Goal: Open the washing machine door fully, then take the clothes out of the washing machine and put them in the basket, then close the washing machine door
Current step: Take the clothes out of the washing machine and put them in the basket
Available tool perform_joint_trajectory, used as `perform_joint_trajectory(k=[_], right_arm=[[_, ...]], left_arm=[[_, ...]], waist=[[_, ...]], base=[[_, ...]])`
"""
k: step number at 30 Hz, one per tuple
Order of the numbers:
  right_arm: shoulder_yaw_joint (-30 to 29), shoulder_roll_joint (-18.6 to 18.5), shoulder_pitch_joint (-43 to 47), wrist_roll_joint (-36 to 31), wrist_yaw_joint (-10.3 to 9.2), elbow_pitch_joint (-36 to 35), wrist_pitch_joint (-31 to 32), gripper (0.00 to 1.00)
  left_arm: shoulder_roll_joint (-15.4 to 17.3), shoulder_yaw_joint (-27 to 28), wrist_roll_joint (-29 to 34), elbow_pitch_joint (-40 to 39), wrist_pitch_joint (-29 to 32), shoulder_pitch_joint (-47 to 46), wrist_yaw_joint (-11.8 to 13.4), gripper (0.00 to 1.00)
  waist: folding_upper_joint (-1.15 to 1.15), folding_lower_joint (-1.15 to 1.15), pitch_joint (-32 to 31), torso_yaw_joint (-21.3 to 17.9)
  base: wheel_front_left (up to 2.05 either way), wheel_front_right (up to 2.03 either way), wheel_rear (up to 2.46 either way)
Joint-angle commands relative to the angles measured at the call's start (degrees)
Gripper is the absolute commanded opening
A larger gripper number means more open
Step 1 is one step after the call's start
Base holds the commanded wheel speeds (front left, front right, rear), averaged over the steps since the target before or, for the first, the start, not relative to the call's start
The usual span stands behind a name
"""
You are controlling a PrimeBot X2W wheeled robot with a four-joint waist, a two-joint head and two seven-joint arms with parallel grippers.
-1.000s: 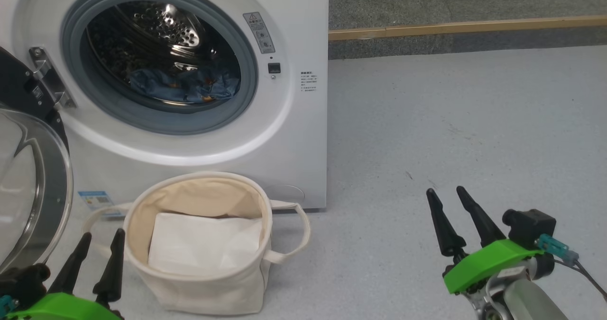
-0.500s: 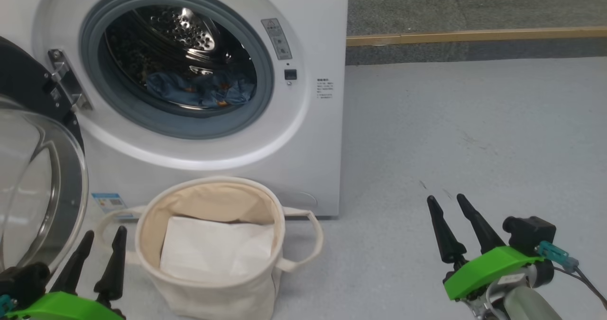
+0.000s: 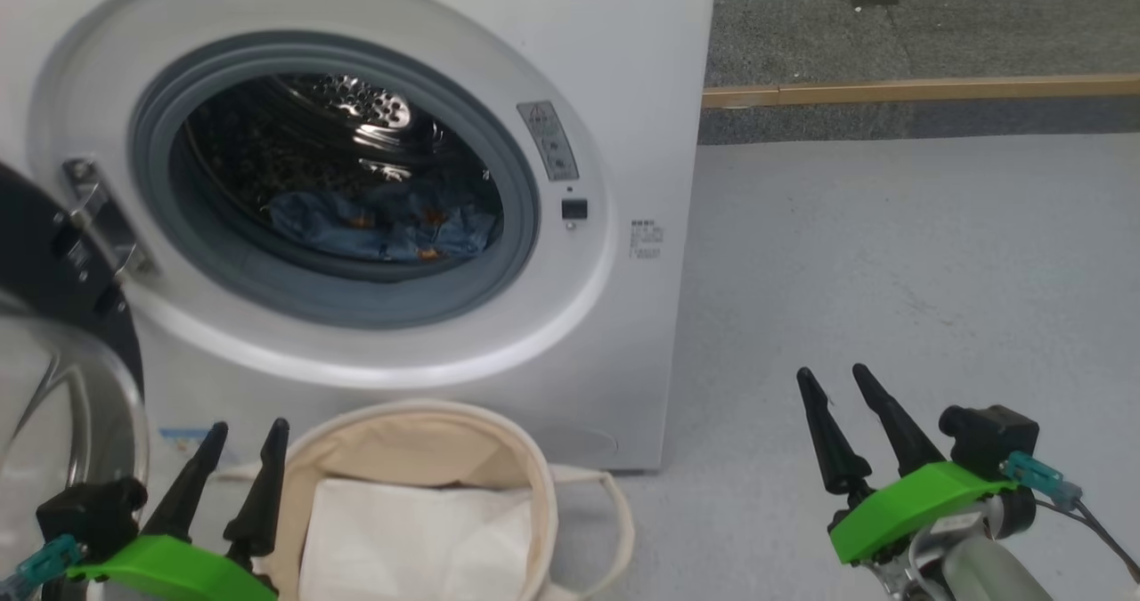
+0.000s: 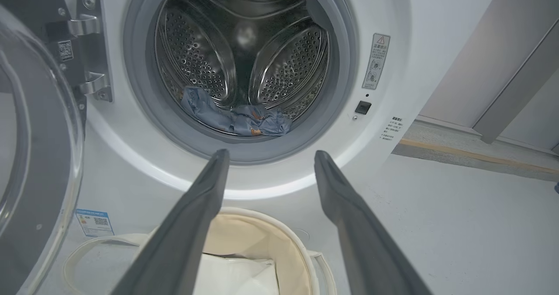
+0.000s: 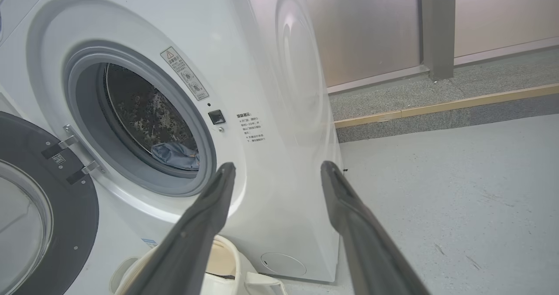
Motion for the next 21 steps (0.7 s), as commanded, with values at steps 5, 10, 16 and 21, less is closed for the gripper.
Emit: perform_joint_trajectory(k=[5,10,16,21], right_arm=[[1.3,0.1,-2.7,-0.1,0.05,-2.1,-0.5,1.00],[1.3,0.0,-2.7,-0.1,0.05,-2.1,-0.5,1.00],[1.1,0.0,-2.7,-0.1,0.05,-2.2,-0.6,1.00],[1.2,0.0,-2.9,0.0,0.05,-2.4,-0.7,1.00]], left_arm=[[1.2,2.1,1.6,-0.7,-1.2,-4.7,0.9,1.00],[0.6,2.2,1.4,0.2,-1.3,-5.0,1.8,1.00],[0.1,2.4,1.5,0.7,-2.2,-5.4,2.8,1.00],[-0.6,1.5,1.6,1.6,-1.2,-6.3,3.6,1.00]], waist=[[0.00,0.00,0.4,0.1],[0.00,0.00,0.7,0.1],[0.00,0.00,1.1,0.2],[0.00,0.00,1.6,0.2]], base=[[1.67,-1.51,-0.16],[0.94,-0.94,0.00],[0.22,-0.22,0.00],[0.00,0.00,0.00]])
